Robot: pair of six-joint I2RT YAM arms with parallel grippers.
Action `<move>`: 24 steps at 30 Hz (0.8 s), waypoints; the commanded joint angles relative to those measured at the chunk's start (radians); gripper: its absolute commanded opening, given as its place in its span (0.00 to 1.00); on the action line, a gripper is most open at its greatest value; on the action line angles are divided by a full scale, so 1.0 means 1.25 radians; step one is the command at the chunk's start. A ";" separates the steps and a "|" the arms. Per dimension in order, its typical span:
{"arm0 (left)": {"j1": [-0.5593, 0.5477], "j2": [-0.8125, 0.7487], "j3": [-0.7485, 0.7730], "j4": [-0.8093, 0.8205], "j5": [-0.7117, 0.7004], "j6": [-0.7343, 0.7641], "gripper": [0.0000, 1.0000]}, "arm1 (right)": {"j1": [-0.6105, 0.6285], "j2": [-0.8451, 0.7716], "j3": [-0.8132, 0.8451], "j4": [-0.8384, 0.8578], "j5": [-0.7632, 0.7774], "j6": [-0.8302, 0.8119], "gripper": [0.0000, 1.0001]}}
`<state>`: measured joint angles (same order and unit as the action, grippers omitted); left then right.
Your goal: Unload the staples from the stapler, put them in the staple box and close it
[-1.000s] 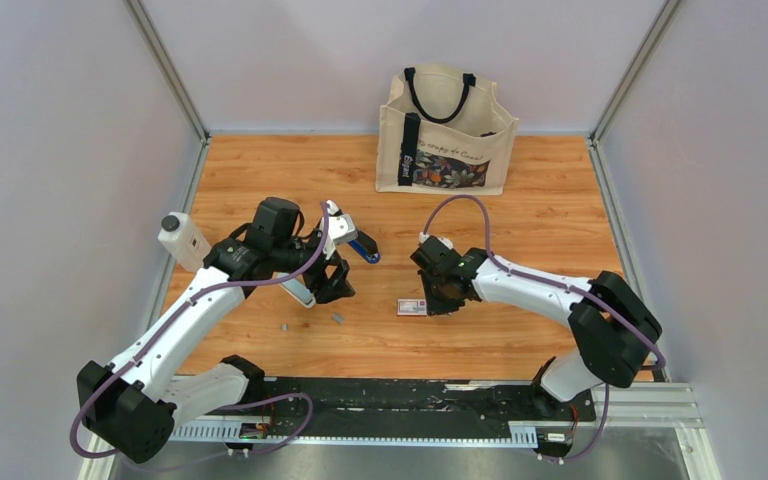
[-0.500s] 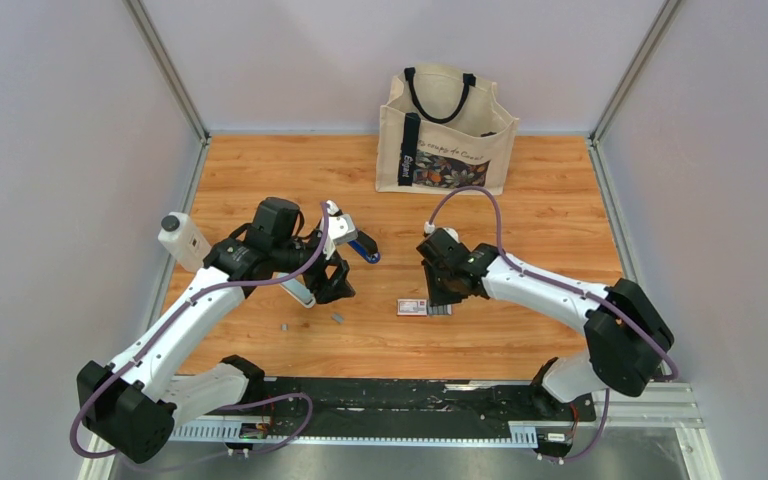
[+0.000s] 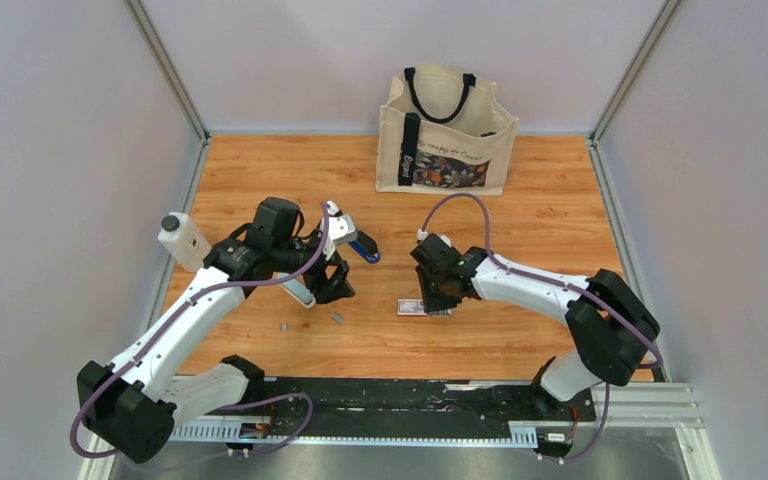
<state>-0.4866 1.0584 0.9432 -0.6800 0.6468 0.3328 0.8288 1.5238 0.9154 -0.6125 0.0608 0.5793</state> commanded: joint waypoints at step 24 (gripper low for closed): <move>-0.003 0.000 -0.004 -0.011 0.031 0.027 0.85 | 0.035 -0.031 0.056 -0.056 0.099 -0.012 0.09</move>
<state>-0.4885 1.0584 0.9432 -0.6926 0.6544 0.3447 0.8639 1.5455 0.9428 -0.6476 0.1375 0.5751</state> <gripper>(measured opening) 0.857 0.108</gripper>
